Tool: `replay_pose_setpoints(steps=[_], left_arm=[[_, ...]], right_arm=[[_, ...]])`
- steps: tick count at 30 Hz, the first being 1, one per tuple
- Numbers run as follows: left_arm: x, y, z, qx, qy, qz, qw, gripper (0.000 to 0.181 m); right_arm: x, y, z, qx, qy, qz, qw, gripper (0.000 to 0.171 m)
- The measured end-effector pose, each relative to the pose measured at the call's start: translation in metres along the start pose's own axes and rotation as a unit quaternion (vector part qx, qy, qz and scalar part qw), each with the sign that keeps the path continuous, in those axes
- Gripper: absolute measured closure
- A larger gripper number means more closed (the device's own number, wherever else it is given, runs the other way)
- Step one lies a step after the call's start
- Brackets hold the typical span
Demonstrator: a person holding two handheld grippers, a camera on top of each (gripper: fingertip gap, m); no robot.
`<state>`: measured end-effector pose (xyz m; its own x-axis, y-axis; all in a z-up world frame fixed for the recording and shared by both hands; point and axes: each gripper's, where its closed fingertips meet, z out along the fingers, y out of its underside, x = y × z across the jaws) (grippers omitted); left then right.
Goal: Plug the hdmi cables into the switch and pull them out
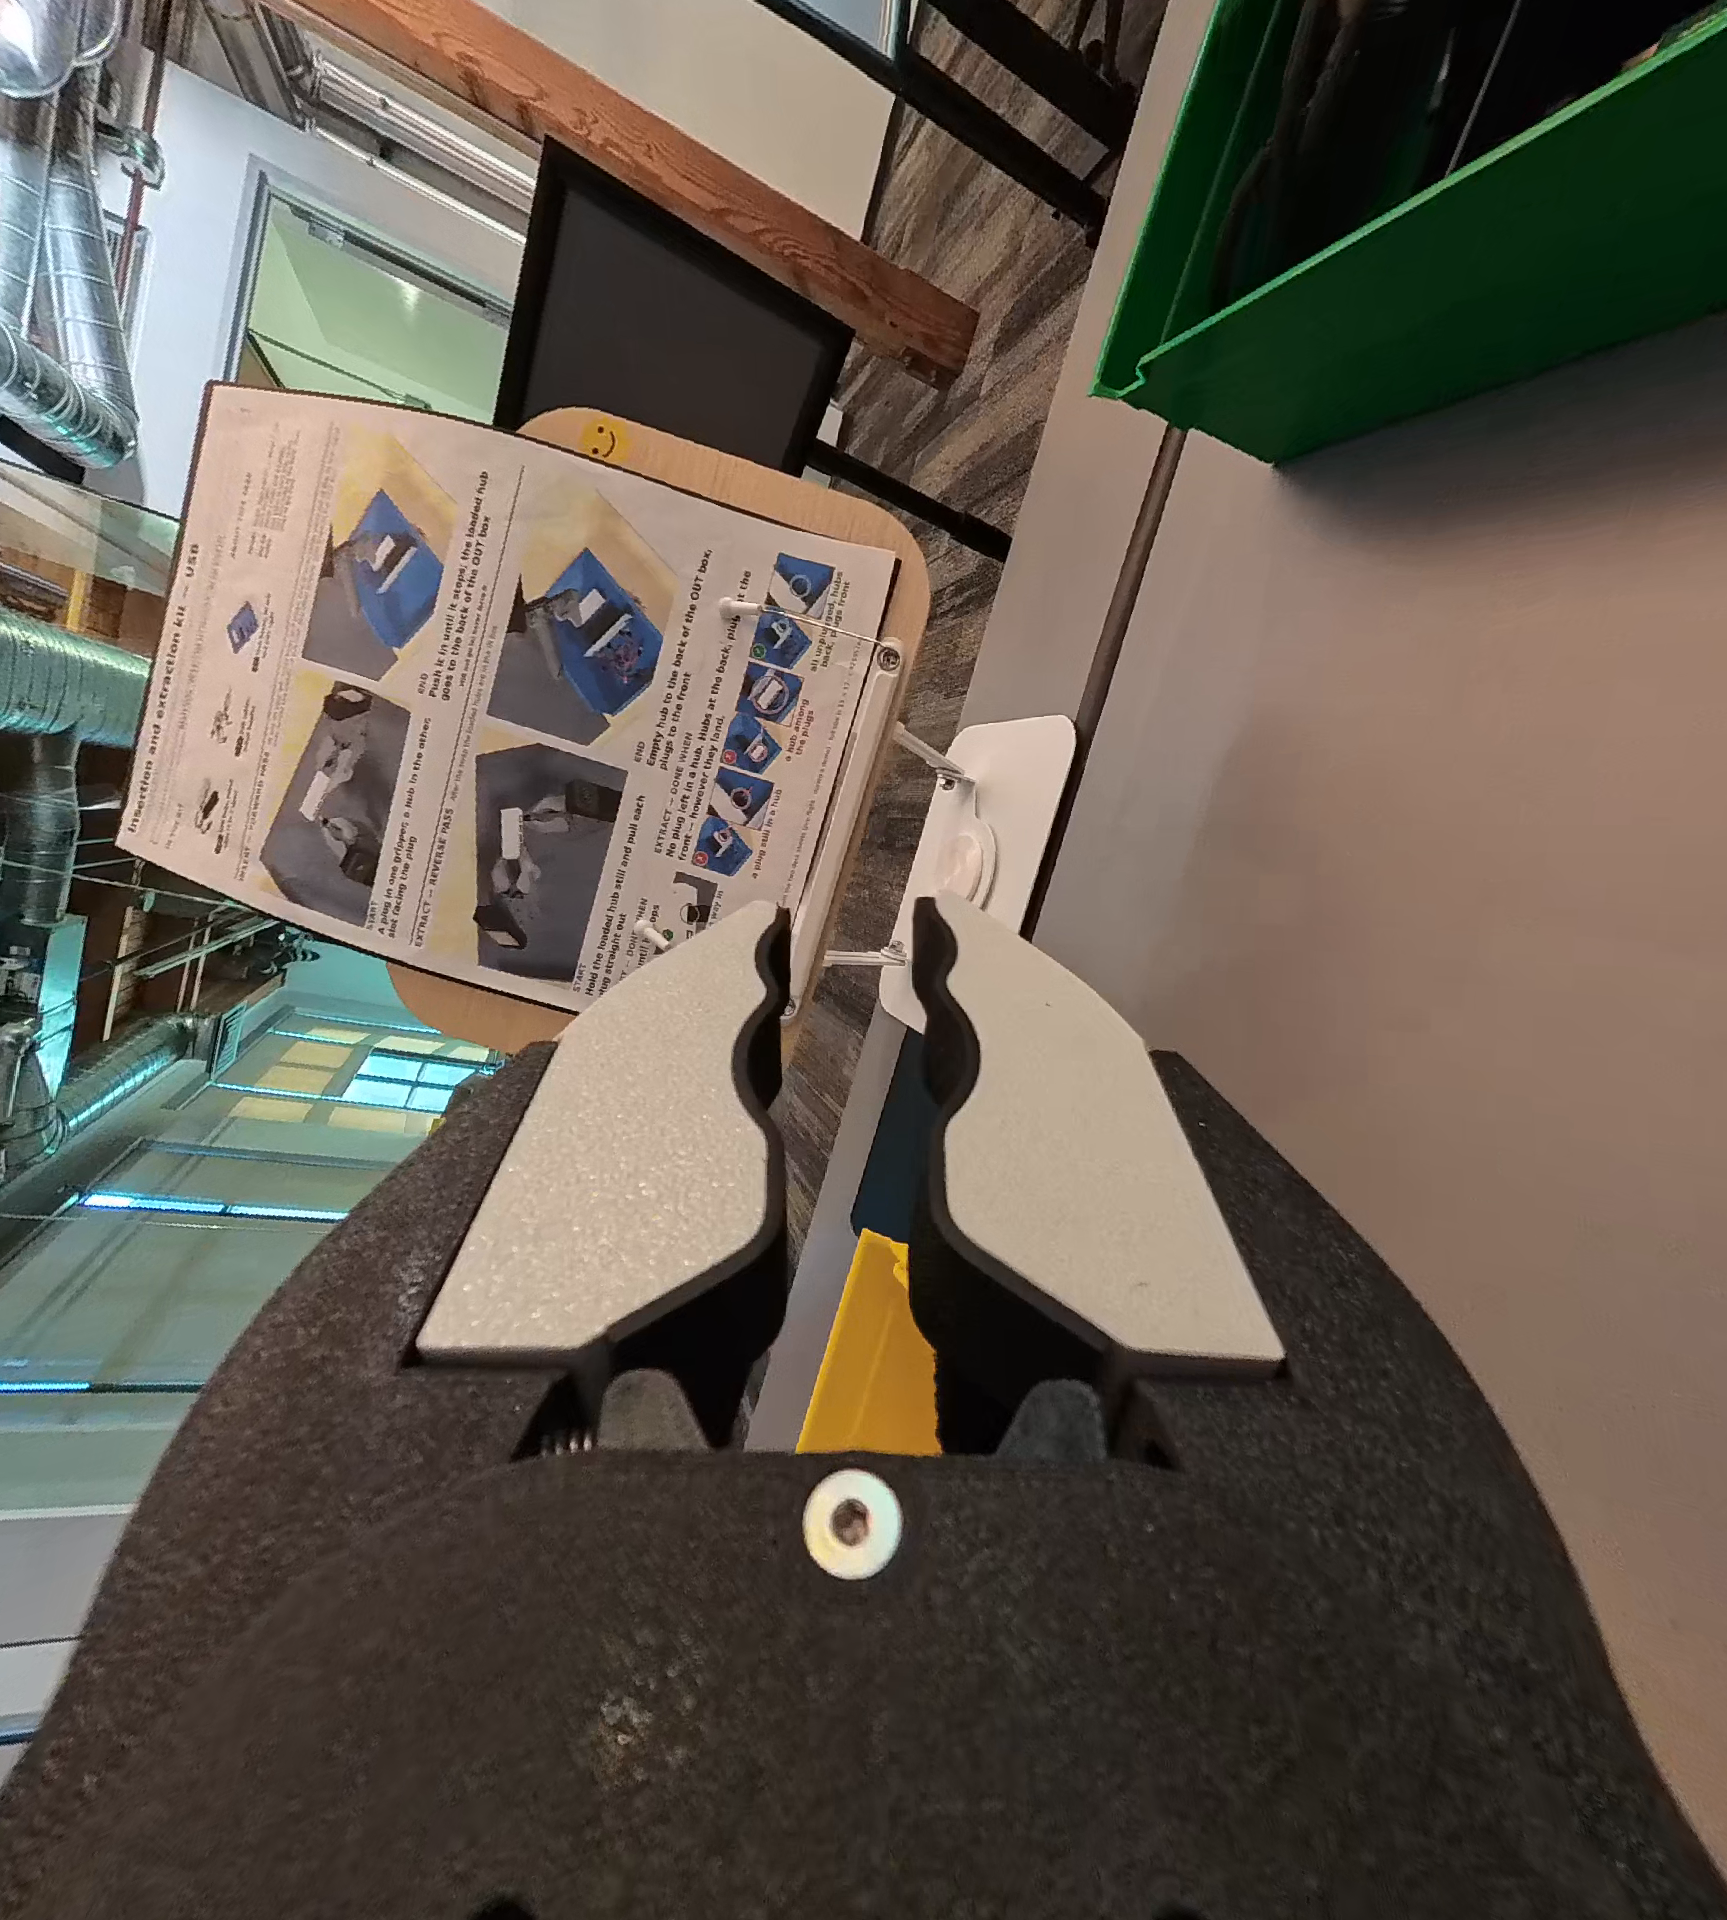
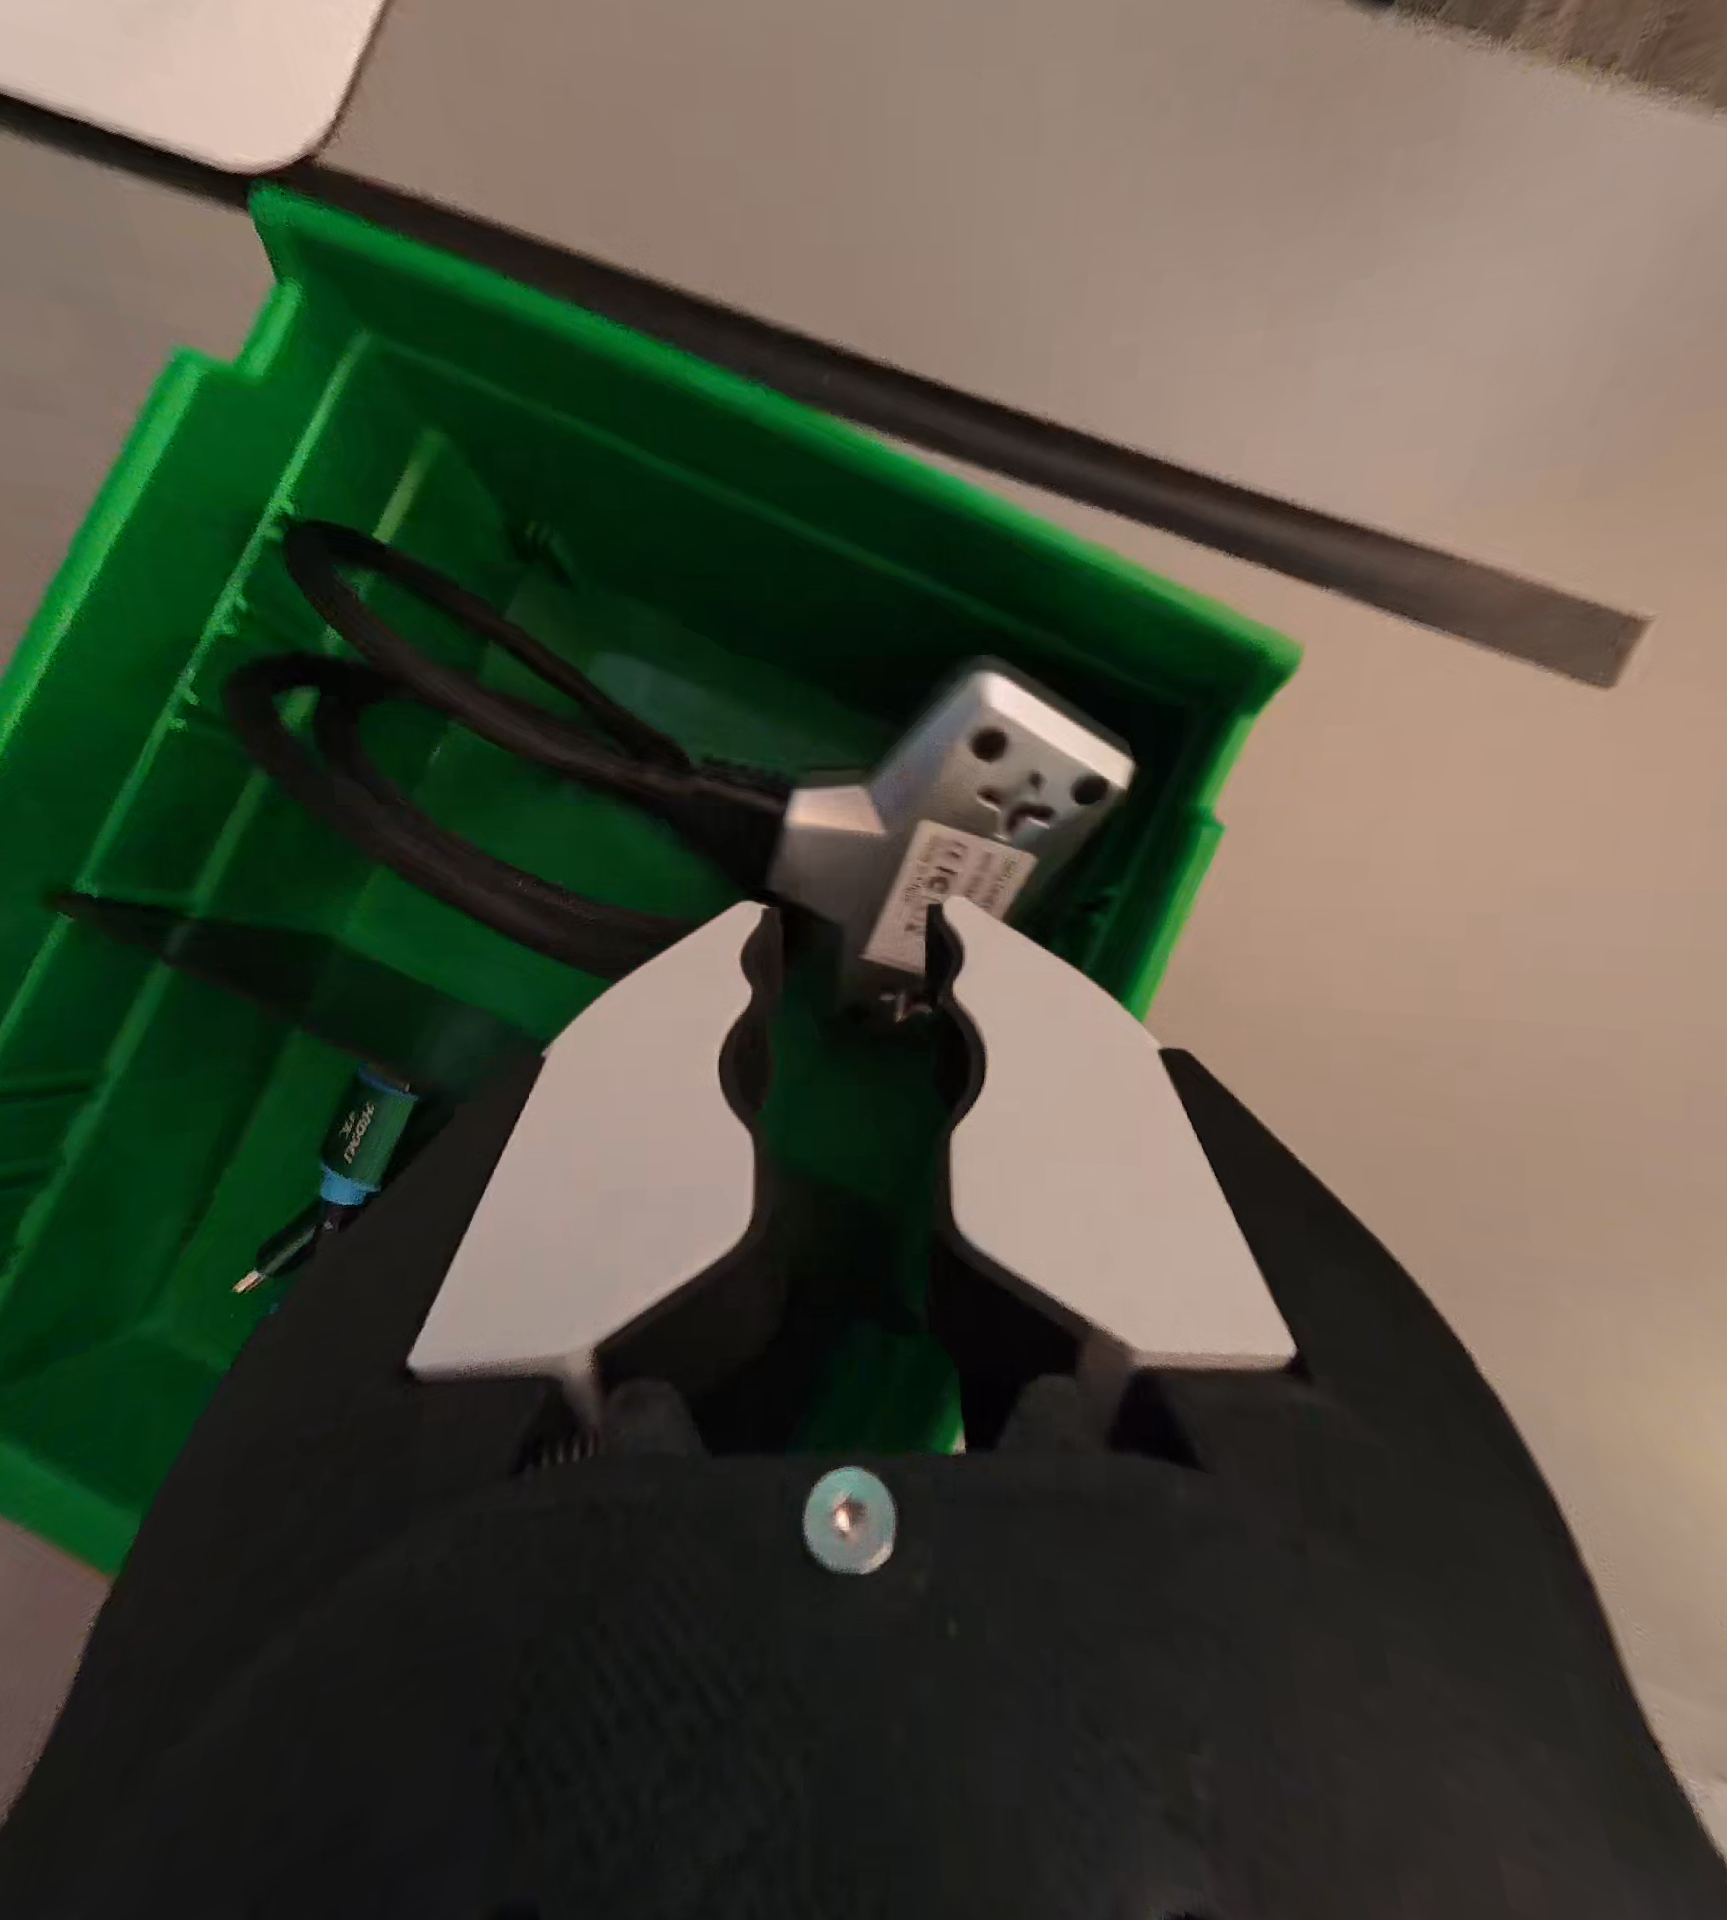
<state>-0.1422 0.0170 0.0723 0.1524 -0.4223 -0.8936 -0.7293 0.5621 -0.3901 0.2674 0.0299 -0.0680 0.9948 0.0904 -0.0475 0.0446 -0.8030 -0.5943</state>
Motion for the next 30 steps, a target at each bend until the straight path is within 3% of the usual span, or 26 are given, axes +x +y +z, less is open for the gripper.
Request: replay_pose_setpoints(steps=[4,7,10,13,16,19,22,26,30], left_arm=[[-0.009,0.007,-0.003,-0.012,-0.015,0.002,1.0,0.159],[-0.033,0.034,-0.013,-0.051,-0.042,-0.019,0.998,0.16],[-0.053,0.085,-0.033,-0.12,-0.023,-0.106,0.987,0.162],[-0.057,0.143,-0.056,-0.195,0.015,-0.223,0.955,0.162],[-0.031,0.195,-0.076,-0.28,0.097,-0.312,0.903,0.162],[-0.038,0.25,-0.078,-0.35,0.053,-0.317,0.88,0.162],[-0.016,0.273,-0.073,-0.369,0.115,-0.34,0.857,0.161],[-0.006,0.301,-0.069,-0.38,0.128,-0.256,0.88,0.148],[0.011,0.311,-0.052,-0.347,0.164,-0.267,0.884,0.141]], right_arm=[[-0.001,-0.006,0.002,0.009,0.004,-0.001,1.0,0.149],[-0.003,-0.034,-0.026,0.093,0.033,-0.023,0.995,0.15],[-0.025,-0.069,-0.074,0.206,0.041,-0.072,0.975,0.149],[-0.058,-0.086,-0.108,0.27,0.028,-0.116,0.956,0.144],[-0.081,-0.095,-0.122,0.305,0.037,-0.156,0.939,0.141],[-0.095,-0.099,-0.122,0.302,0.045,-0.18,0.935,0.14],[-0.107,-0.099,-0.114,0.291,0.031,-0.191,0.937,0.141],[-0.111,-0.095,-0.1,0.264,0.022,-0.197,0.944,0.14],[-0.112,-0.093,-0.09,0.246,0.017,-0.2,0.948,0.14]])
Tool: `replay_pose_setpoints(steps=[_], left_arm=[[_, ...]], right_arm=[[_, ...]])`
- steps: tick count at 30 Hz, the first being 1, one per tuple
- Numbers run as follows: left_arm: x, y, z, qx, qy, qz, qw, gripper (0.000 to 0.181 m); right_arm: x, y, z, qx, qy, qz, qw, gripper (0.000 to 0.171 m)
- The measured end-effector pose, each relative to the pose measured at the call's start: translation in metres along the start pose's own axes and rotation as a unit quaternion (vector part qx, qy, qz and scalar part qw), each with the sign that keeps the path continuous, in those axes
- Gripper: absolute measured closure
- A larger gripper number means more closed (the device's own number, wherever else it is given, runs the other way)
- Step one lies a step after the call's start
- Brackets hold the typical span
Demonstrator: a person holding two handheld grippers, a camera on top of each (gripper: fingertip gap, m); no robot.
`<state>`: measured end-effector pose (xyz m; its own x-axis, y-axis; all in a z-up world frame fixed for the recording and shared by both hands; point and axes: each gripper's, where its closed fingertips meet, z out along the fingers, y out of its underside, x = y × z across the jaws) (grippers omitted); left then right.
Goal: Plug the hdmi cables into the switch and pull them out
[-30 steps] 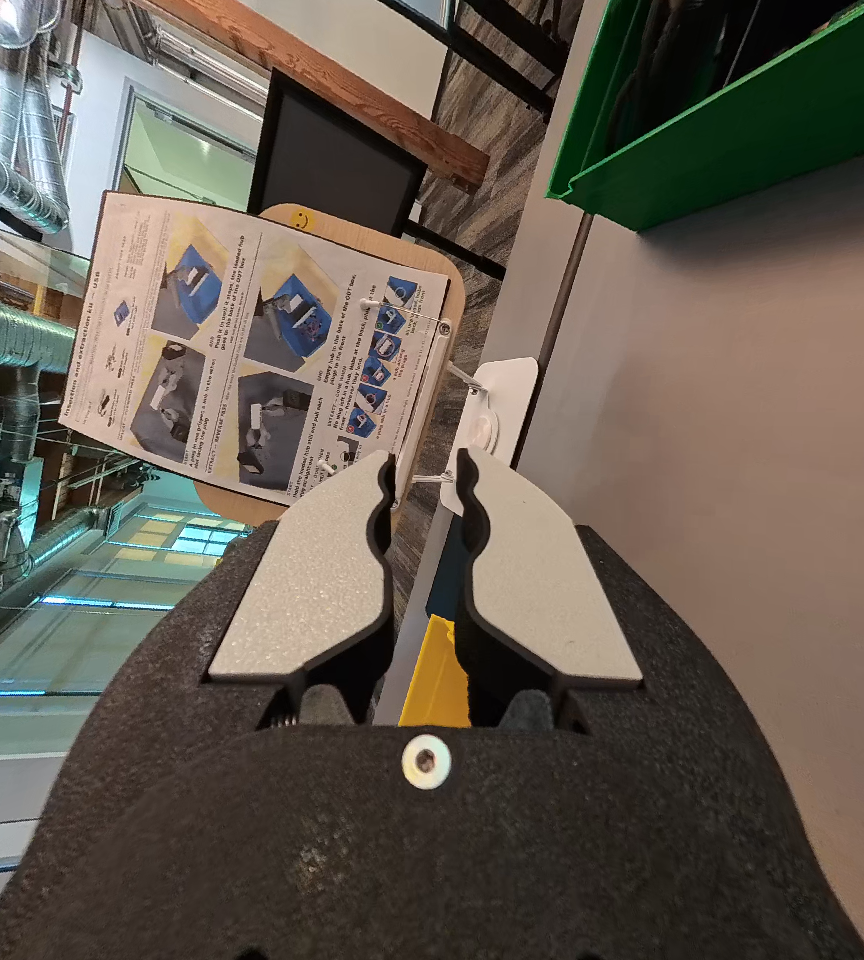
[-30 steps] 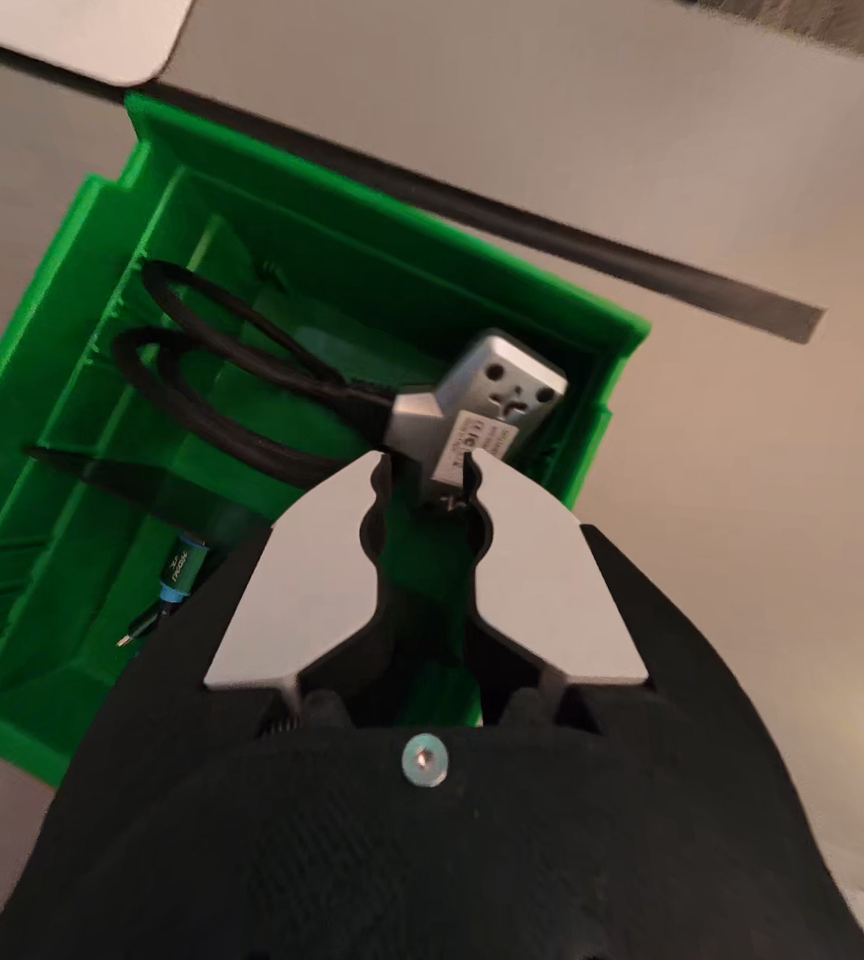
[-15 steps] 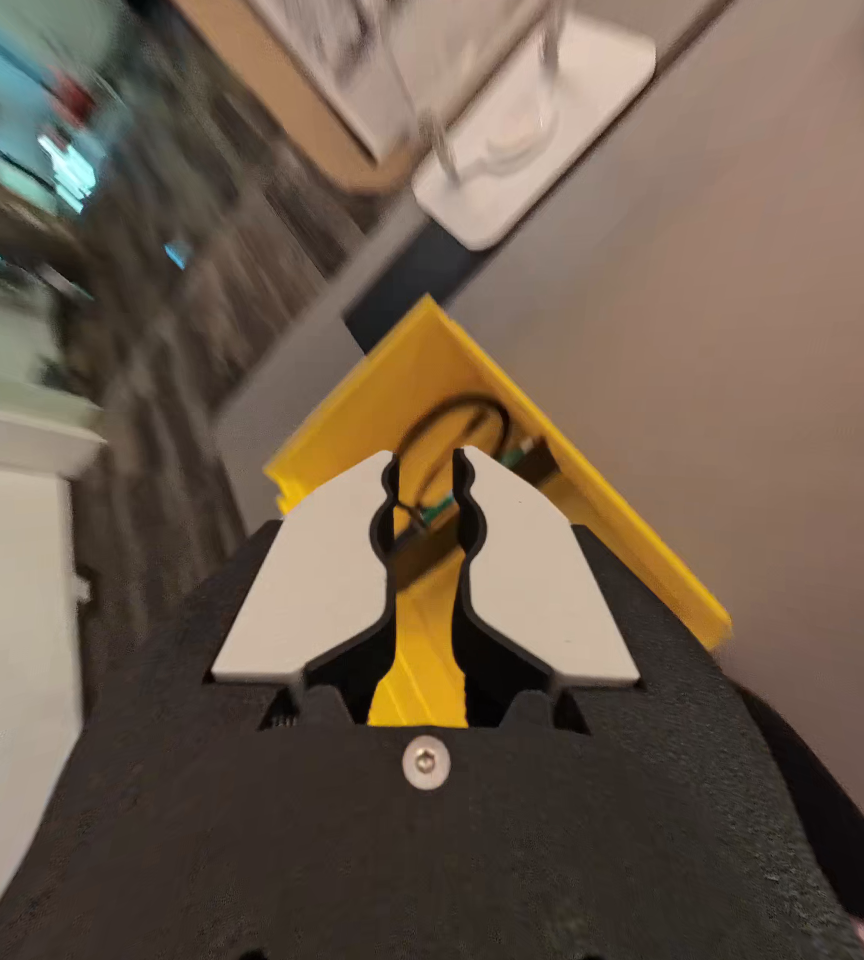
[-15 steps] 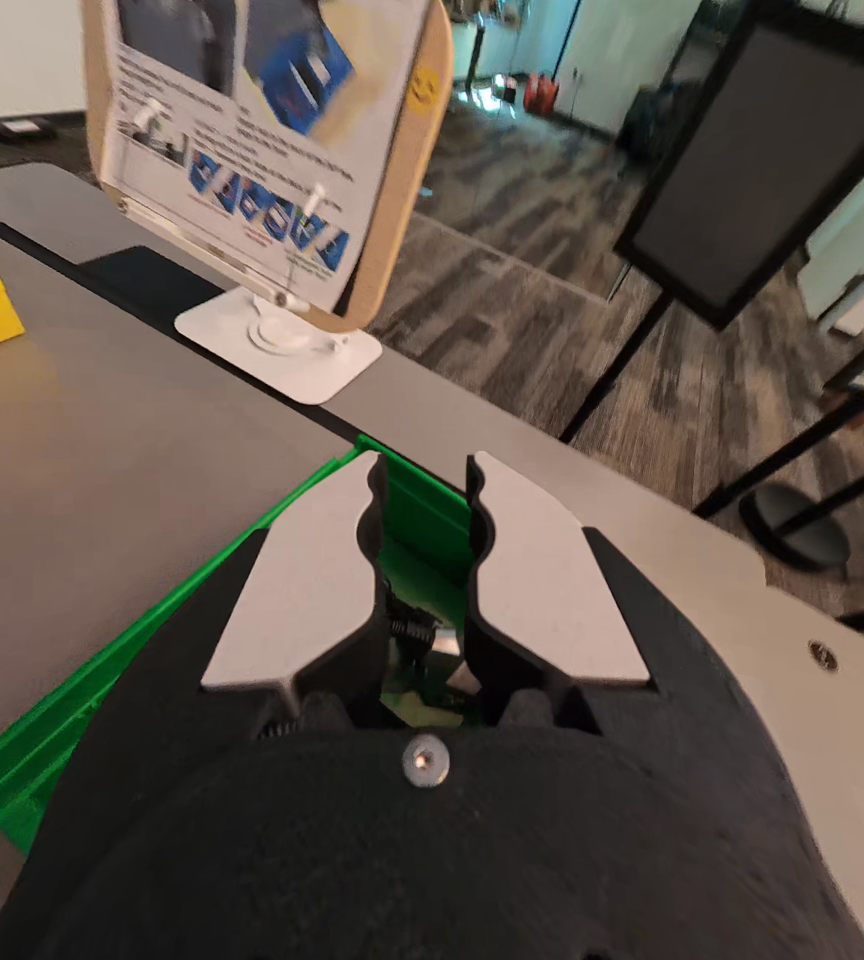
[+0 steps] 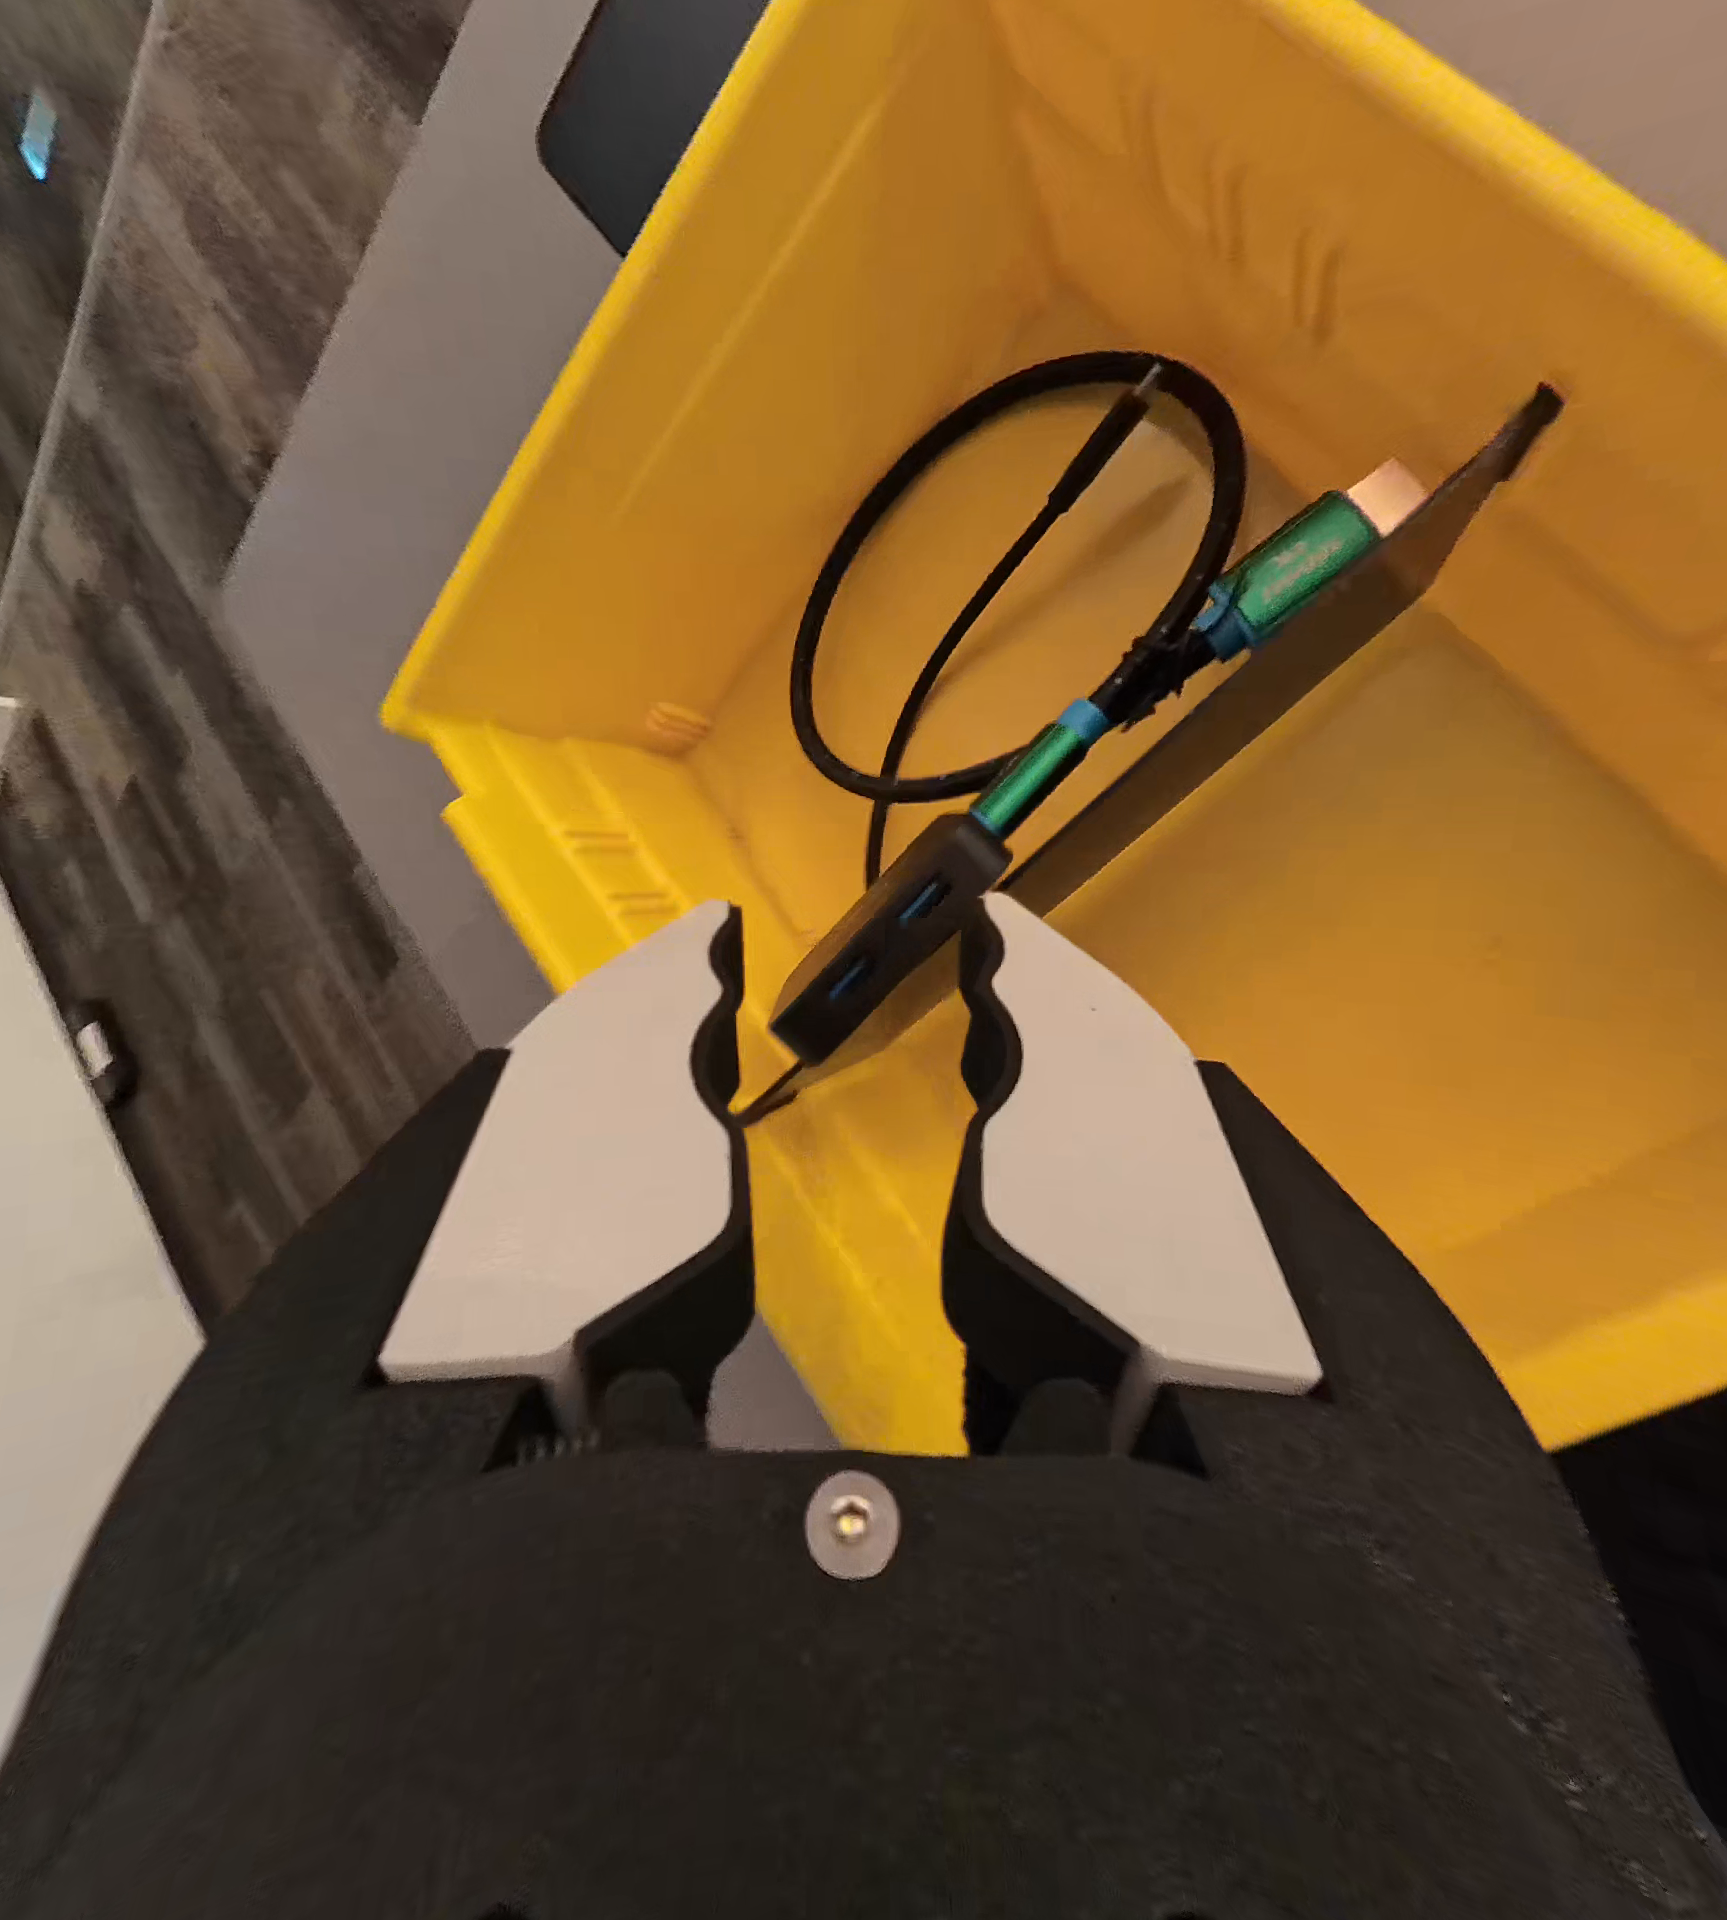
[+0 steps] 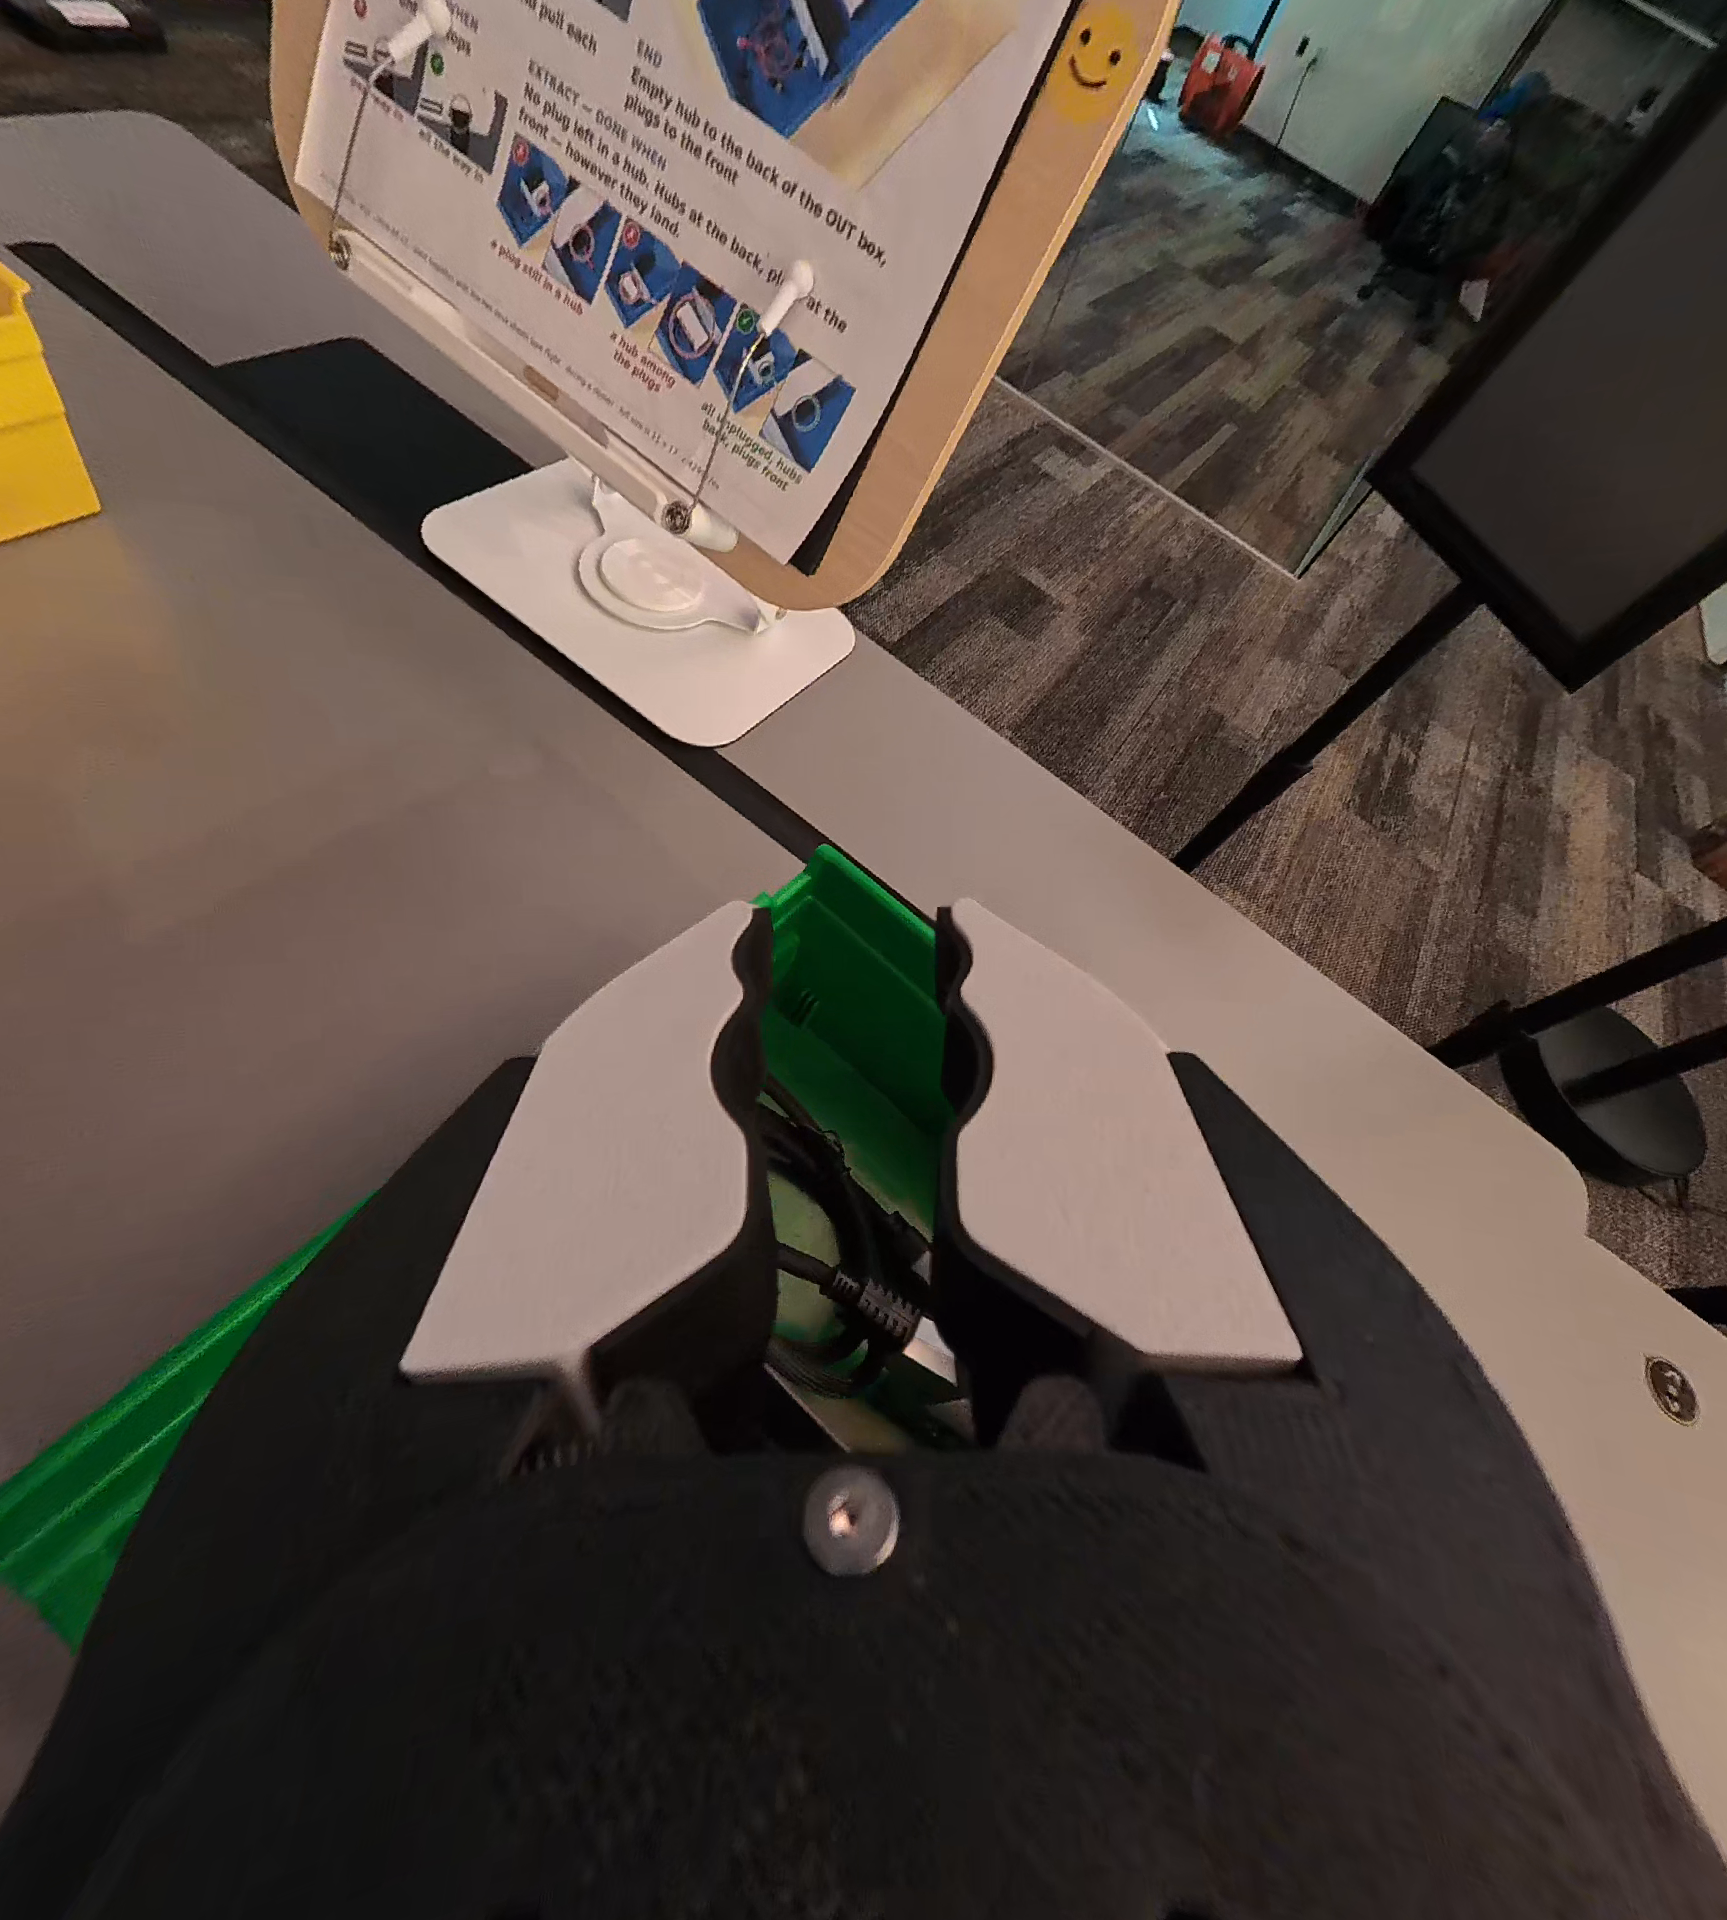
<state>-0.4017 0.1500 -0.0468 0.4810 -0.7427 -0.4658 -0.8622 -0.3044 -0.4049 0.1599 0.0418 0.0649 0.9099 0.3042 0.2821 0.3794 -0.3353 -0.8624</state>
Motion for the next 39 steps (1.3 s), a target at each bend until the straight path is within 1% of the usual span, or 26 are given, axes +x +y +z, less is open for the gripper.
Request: replay_pose_setpoints(steps=[2,4,7,10,15,18,21,25,28,30,36,39], left_arm=[[0.001,0.0,0.009,0.008,0.017,-0.01,1.0,0.138],[-0.002,0.0,0.012,0.018,0.014,-0.009,1.0,0.138],[-0.007,0.001,0.009,0.032,0.002,-0.004,0.999,0.145],[-0.005,0.006,0.01,0.031,0.015,-0.01,0.999,0.15],[-0.002,0.016,0.006,0.019,0.026,-0.01,0.999,0.146],[-0.003,0.023,0.012,0.012,0.033,-0.014,0.999,0.143],[0.001,0.024,0.022,0.02,0.053,-0.016,0.998,0.145],[0.002,0.024,0.02,0.025,0.059,-0.012,0.998,0.148],[0.005,0.021,0.015,0.018,0.065,-0.004,0.998,0.151],[0.007,0.013,0.007,0.03,0.063,0.006,0.998,0.153],[0.006,-0.011,-0.017,0.058,0.036,0.023,0.997,0.157],[0.002,-0.026,-0.035,0.084,0.014,0.023,0.996,0.163]], right_arm=[[-0.002,0.001,0.003,-0.005,-0.002,-0.002,1.0,0.14],[-0.004,0.002,0.006,-0.009,-0.006,-0.003,1.0,0.14],[-0.009,0.005,0.01,-0.019,-0.014,-0.007,1.0,0.14],[-0.012,0.009,0.015,-0.033,-0.017,-0.013,0.999,0.14],[-0.018,0.014,0.021,-0.051,-0.027,-0.021,0.998,0.14],[-0.021,0.018,0.025,-0.063,-0.031,-0.028,0.997,0.139],[-0.023,0.02,0.028,-0.07,-0.03,-0.036,0.996,0.139],[-0.026,0.022,0.031,-0.079,-0.032,-0.042,0.995,0.14],[-0.027,0.025,0.033,-0.086,-0.033,-0.046,0.995,0.14],[-0.027,0.026,0.034,-0.091,-0.031,-0.051,0.994,0.14],[-0.029,0.026,0.034,-0.094,-0.032,-0.059,0.993,0.14],[-0.03,0.026,0.035,-0.094,-0.033,-0.062,0.993,0.14]])
